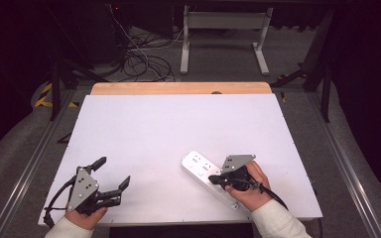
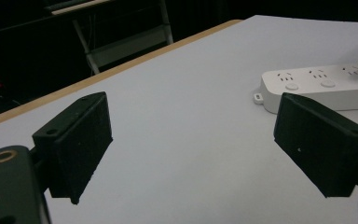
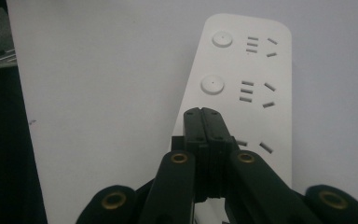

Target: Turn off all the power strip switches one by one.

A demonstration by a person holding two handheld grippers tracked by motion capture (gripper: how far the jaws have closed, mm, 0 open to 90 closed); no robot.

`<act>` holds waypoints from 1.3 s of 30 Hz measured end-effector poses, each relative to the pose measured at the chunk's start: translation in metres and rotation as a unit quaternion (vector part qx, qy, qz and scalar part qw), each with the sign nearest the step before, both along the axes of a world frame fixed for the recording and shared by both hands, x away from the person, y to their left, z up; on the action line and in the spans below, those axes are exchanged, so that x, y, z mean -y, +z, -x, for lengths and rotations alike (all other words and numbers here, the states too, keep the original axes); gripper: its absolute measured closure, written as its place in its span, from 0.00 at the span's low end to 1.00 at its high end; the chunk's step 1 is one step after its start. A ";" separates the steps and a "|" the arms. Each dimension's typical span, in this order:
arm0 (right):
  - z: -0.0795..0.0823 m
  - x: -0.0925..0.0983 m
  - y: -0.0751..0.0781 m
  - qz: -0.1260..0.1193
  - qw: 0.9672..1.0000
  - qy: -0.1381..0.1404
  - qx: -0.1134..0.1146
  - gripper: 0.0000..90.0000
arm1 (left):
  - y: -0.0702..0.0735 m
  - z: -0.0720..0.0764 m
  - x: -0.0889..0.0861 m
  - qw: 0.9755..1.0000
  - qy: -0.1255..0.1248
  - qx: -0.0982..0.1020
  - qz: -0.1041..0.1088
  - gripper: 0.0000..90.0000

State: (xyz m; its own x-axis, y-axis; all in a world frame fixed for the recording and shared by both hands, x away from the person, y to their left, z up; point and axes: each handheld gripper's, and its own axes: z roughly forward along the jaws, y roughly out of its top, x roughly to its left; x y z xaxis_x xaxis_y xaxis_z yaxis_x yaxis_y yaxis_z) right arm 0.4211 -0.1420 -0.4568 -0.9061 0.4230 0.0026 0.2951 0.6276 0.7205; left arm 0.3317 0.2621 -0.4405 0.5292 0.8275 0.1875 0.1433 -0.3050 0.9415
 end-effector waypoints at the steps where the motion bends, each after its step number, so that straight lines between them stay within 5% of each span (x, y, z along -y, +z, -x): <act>1: 0.000 0.000 -0.001 0.000 1.000 -0.002 -0.001 1.00 | 0.000 0.000 0.000 1.000 0.000 0.000 0.000 0.13; 22: 0.005 -0.008 -0.003 0.015 1.000 -0.002 0.017 1.00 | 0.000 0.000 0.000 1.000 0.001 0.000 0.001 0.13; 39: 0.003 -0.006 -0.005 0.007 1.000 -0.014 -0.005 1.00 | 0.000 0.001 0.000 1.000 0.001 0.002 0.000 0.13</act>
